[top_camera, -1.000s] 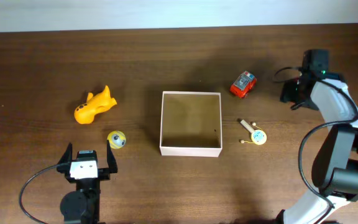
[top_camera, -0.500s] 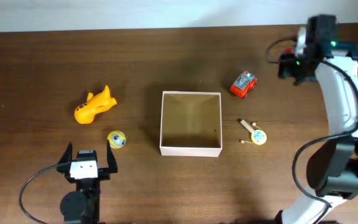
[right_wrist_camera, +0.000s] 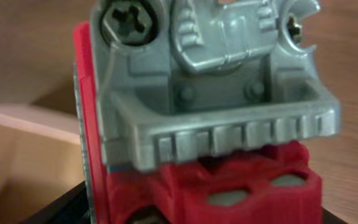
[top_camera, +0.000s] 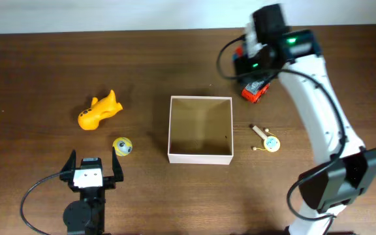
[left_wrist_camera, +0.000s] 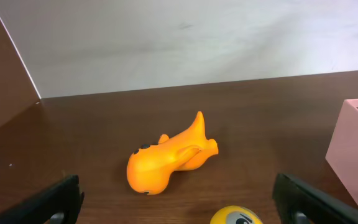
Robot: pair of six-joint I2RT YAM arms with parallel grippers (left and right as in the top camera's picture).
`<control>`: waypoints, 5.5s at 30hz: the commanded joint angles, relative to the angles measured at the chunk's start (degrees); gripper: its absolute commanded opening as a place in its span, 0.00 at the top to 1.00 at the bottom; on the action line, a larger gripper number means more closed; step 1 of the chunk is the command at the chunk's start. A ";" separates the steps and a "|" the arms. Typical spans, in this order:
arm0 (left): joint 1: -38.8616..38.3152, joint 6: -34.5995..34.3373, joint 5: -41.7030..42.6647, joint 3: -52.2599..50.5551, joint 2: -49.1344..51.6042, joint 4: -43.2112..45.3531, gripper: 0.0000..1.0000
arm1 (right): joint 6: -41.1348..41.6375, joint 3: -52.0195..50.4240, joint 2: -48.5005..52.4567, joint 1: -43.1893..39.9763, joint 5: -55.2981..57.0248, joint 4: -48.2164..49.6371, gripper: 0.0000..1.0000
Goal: Pack container
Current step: 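Lift the truck and carry it with the right gripper to the box, then lower the truck into the box and open the right gripper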
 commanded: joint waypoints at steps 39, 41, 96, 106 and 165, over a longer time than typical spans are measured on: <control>0.35 0.55 0.44 -0.17 -0.46 -0.13 0.01 | 39.95 -19.23 0.00 24.17 -0.48 1.03 0.29; 0.35 0.55 0.46 -0.15 -0.48 -0.13 0.01 | 39.95 -20.68 0.00 23.71 0.59 1.38 0.29; 0.35 0.55 0.46 -0.15 -0.48 -0.13 0.01 | 33.68 -30.47 0.15 16.02 6.80 12.20 0.30; 0.35 0.55 0.46 -0.17 -0.48 -0.13 0.01 | 33.68 -34.60 0.63 15.98 7.10 18.12 0.30; 0.35 0.55 0.46 -0.15 -0.48 -0.13 0.01 | 26.21 -17.09 1.03 23.56 -5.03 5.29 0.47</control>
